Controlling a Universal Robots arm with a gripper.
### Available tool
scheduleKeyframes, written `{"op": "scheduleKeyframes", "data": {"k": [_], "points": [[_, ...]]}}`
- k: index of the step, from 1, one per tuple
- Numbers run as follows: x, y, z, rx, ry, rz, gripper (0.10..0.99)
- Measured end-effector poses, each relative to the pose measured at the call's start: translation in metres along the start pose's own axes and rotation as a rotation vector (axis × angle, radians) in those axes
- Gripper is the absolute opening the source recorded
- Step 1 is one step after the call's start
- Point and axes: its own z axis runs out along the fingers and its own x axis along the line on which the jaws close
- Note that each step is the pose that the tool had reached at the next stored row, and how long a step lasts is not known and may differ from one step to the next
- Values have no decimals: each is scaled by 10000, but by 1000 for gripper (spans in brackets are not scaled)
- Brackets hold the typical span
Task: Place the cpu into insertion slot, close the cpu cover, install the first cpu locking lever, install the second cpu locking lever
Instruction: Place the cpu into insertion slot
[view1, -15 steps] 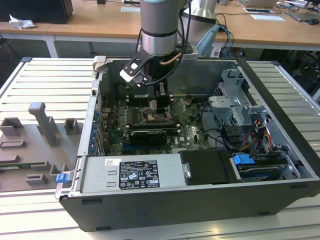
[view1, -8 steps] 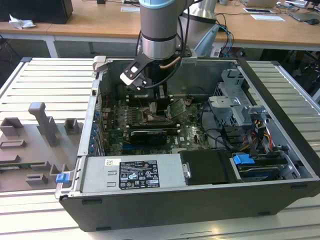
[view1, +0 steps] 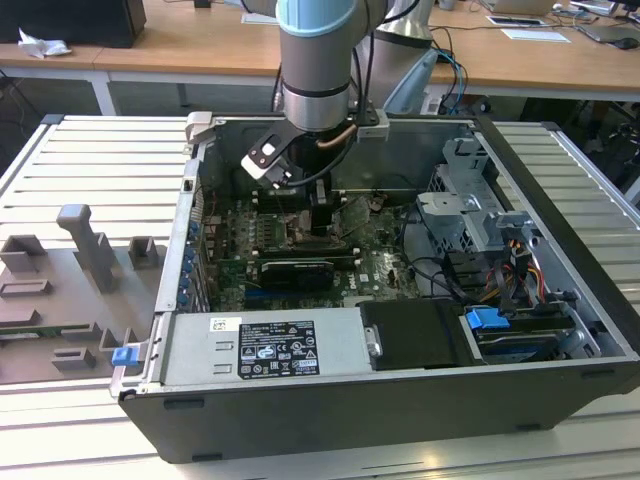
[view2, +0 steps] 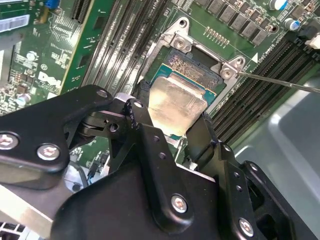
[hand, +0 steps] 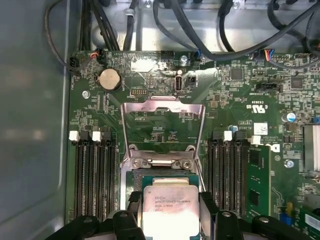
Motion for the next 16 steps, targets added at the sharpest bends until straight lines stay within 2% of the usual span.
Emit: {"op": "scheduleKeyframes", "data": {"k": [11,16], "points": [[35,-47,108,-1,-11,78,541],[36,-49,126,-1,-16,128,541]]}}
